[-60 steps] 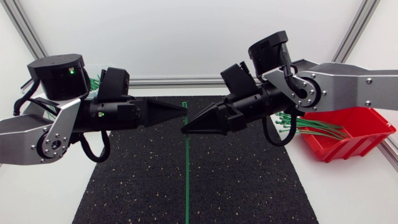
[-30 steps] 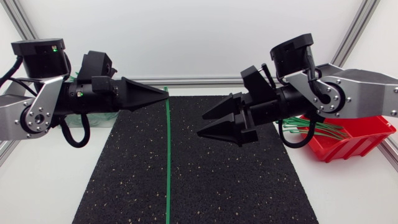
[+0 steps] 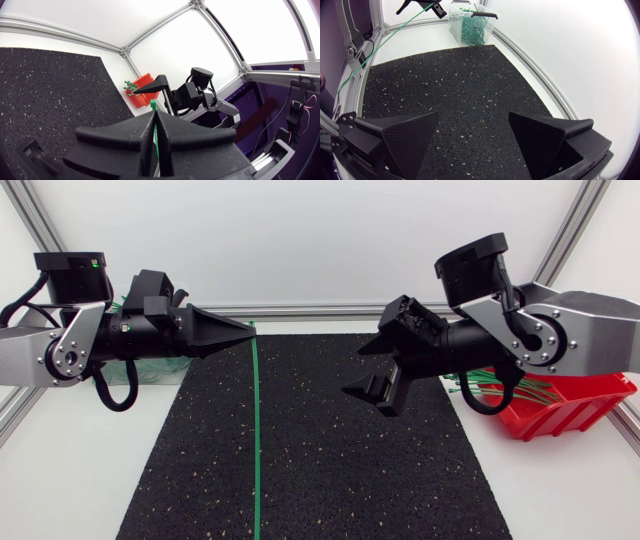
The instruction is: Take a green cable tie from the red box, thread the tail through the head to close it, then place it in the transparent bin on the left.
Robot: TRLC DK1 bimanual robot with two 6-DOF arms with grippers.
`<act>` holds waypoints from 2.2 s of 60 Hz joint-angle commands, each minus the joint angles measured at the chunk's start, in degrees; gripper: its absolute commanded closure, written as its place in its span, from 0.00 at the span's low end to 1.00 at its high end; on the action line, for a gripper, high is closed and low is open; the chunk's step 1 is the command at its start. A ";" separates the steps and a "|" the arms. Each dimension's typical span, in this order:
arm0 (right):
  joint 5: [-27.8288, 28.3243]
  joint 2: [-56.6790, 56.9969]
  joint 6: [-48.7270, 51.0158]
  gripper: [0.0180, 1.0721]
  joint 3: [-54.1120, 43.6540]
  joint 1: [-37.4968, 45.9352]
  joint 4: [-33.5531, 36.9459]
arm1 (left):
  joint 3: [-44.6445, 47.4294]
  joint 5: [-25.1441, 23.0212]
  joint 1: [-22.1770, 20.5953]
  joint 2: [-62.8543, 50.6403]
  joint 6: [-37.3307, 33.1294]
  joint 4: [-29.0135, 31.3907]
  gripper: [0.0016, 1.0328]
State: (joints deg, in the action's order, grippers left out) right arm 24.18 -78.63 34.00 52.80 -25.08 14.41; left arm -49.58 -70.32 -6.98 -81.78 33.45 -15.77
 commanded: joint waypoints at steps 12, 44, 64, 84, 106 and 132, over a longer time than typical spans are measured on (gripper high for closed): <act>-4.23 -1.00 18.74 0.03 -5.16 -1.11 -15.47 | -3.68 -3.06 1.18 -4.18 1.35 3.64 0.96; -5.38 -2.93 54.16 0.03 -18.25 -14.91 -51.15 | -6.84 -3.59 2.76 -9.45 1.26 7.51 0.96; 1.39 -4.34 65.14 0.10 -22.65 -22.56 -50.54 | -6.76 -3.33 2.76 -11.21 0.03 7.77 0.96; 2.09 -1.61 66.99 0.27 -28.19 -31.78 -50.54 | -6.40 -2.45 2.76 -12.35 -3.92 10.67 0.96; 2.97 0.58 67.43 0.74 -30.30 -34.16 -50.80 | -5.70 -1.66 2.33 -12.88 -5.59 11.38 0.96; 2.27 2.08 67.34 0.78 -31.97 -35.92 -50.89 | -5.52 -0.78 1.01 -12.44 -6.12 12.34 0.96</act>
State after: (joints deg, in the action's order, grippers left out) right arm 26.79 -77.41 99.53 22.46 -60.16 -36.07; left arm -54.83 -71.20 -5.52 -93.43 28.40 -3.86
